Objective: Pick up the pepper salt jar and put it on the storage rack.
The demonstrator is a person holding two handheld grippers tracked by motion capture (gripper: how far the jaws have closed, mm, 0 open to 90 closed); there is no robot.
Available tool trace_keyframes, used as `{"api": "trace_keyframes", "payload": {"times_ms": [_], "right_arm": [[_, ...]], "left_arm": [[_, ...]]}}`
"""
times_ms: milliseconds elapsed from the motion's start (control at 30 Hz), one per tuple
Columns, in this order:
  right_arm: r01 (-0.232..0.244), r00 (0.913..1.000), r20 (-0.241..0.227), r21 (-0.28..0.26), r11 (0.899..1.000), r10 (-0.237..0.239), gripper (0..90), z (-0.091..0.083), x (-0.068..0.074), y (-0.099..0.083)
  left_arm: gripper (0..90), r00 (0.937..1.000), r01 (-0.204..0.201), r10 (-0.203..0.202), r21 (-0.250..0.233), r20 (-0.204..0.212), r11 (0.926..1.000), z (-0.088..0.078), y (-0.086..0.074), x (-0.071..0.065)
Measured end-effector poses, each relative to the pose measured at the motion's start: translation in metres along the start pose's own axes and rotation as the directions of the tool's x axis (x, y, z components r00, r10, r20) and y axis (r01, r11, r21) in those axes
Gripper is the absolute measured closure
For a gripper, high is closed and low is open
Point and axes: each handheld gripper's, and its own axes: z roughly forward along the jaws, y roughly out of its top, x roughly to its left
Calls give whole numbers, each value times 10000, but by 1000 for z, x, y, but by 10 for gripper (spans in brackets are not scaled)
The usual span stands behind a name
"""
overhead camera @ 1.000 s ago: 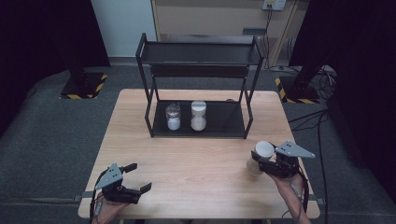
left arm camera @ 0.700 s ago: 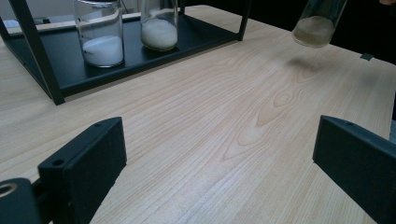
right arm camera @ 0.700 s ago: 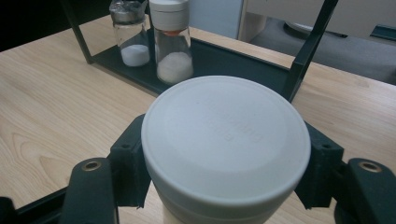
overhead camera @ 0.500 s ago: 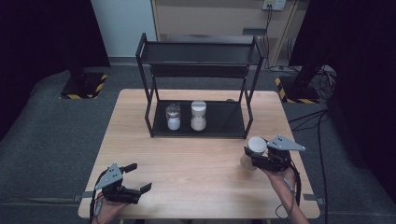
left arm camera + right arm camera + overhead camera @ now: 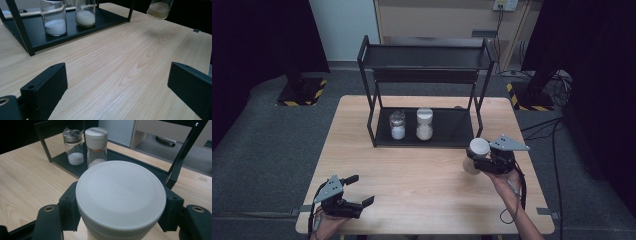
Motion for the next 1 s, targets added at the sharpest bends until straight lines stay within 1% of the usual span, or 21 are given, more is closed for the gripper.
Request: {"api": "trace_keyframes", "payload": {"times_ms": [233, 733, 867, 1000], "right_arm": [[-59, 10000, -3, 67, 10000, 59, 336, 13, -3, 7], [115, 9999, -14, 184, 9998, -114, 335, 45, -7, 29], [144, 9999, 61, 169, 9998, -145, 336, 51, -8, 33], [135, 9998, 121, 172, 9998, -137, 335, 62, -9, 40]], "left_arm": [[16, 10000, 13, -13, 15, 2, 10000, 0, 0, 0], [16, 10000, 54, -54, 8, -16, 10000, 0, 0, 1], [16, 10000, 58, -58, 12, -8, 10000, 0, 0, 1], [16, 10000, 72, -72, 0, -12, 10000, 0, -1, 1]]}}
